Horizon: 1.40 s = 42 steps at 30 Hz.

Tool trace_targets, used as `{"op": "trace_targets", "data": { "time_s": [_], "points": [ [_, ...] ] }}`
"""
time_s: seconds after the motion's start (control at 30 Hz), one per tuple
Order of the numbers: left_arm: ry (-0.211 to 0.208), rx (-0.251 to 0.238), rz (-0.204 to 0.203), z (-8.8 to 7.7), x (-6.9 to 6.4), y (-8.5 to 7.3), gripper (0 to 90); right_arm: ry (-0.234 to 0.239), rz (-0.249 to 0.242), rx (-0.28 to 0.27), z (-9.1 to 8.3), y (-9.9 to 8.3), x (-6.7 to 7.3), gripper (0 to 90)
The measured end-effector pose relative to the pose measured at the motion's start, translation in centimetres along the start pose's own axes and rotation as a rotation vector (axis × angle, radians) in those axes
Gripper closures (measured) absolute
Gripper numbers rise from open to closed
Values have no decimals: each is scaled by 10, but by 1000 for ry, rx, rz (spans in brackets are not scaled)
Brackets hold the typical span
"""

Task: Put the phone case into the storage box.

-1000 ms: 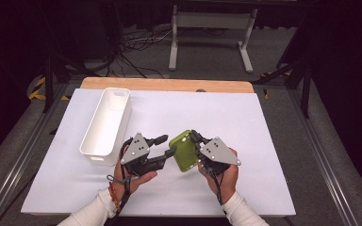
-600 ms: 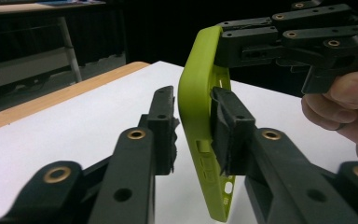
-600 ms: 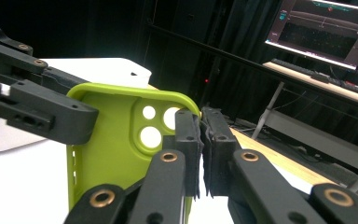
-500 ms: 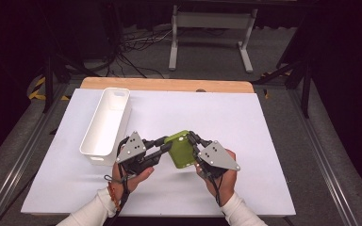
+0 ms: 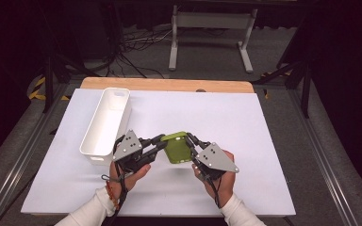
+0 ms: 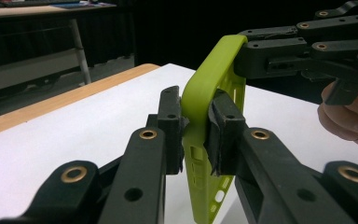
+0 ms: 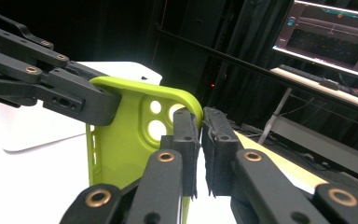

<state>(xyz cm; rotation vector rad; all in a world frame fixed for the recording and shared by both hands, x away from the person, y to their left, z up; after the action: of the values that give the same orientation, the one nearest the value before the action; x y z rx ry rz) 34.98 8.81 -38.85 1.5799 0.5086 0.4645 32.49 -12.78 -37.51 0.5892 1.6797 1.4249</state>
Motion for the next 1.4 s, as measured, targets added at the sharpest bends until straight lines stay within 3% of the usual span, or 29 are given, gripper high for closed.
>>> {"op": "trace_targets", "data": {
  "time_s": [0.27,0.6,0.9,1.13,1.4],
  "points": [
    [7,4,30,-4,2,4,779,31,4,5,1,0,0,815],
    [19,1,45,-9,5,7,780,72,5,26,1,-3,2,700],
    [30,-5,46,-13,9,8,780,83,12,31,-5,-7,-3,650],
    [41,-6,56,-17,12,9,780,115,11,21,-10,-10,-5,526],
    [47,-6,57,-21,15,9,781,113,-9,43,-16,-18,-7,407]
  ]
}}
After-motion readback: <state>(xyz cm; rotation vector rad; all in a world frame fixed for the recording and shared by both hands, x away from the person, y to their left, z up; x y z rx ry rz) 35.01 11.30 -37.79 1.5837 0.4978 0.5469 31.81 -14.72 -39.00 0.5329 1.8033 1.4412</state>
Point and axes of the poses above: each handheld gripper's, and its own axes: z roughly forward along the jaws, y roughly out of its top, x roughly to its left, the point moved 2 cm from there along z, roughly forward along the jaws, and after that the axes turned 8 degrees about -x, right-handed, at the moved point
